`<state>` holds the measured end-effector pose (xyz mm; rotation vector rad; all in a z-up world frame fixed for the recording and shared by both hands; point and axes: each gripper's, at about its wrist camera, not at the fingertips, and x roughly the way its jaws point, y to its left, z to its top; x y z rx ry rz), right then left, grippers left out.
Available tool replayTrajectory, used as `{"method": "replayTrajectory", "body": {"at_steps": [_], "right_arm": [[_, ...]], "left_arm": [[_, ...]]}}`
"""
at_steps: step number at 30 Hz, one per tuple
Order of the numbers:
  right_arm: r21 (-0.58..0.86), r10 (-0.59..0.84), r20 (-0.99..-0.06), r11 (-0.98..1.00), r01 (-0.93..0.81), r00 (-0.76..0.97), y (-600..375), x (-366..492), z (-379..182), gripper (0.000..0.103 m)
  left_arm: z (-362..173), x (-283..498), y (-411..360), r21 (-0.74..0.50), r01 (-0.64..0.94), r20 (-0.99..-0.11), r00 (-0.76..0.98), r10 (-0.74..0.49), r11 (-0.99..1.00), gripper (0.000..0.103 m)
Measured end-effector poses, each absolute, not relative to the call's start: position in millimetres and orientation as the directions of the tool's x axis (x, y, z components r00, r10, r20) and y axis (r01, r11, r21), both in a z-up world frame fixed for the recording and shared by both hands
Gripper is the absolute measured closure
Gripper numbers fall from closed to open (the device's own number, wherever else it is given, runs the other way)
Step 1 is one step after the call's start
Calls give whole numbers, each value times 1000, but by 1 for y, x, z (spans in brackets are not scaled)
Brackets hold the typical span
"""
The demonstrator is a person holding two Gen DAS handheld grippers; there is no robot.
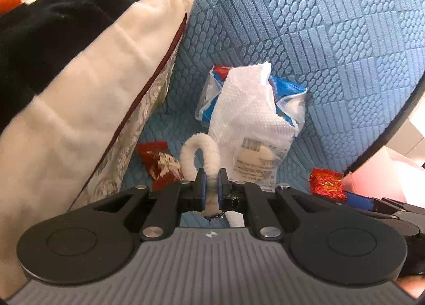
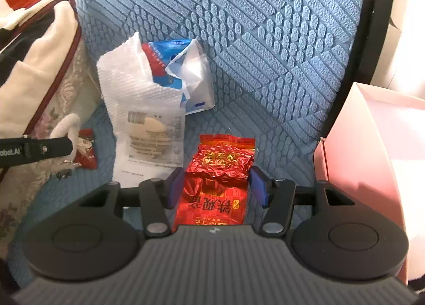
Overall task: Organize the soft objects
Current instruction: 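Close right tool on red candy packet while left tool grasps white fluffy ring, then lift the red candy packet and white fluffy ring and carry toward the pink box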
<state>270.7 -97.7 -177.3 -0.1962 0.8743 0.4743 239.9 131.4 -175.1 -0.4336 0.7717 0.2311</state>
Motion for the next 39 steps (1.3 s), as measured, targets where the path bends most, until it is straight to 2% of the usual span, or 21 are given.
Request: {"method": "replayTrajectory", "body": {"at_steps": [10, 15, 30, 39], "right_arm": [[33, 312, -779, 887, -461, 544, -107, 245, -167, 46], [50, 323, -774, 889, -455, 544, -96, 240, -179, 46], [101, 322, -800, 904, -416, 506, -131, 184, -180, 46], [73, 287, -813, 913, -401, 506, -146, 156, -182, 46]], "left_arm": [[-180, 219, 112, -309, -320, -725, 689, -4, 896, 93], [-180, 208, 105, -315, -309, -731, 682, -22, 897, 93], [-177, 171, 71, -281, -251, -744, 666, -45, 926, 93], [-178, 145, 64, -307, -239, -742, 666, -75, 921, 93]]}}
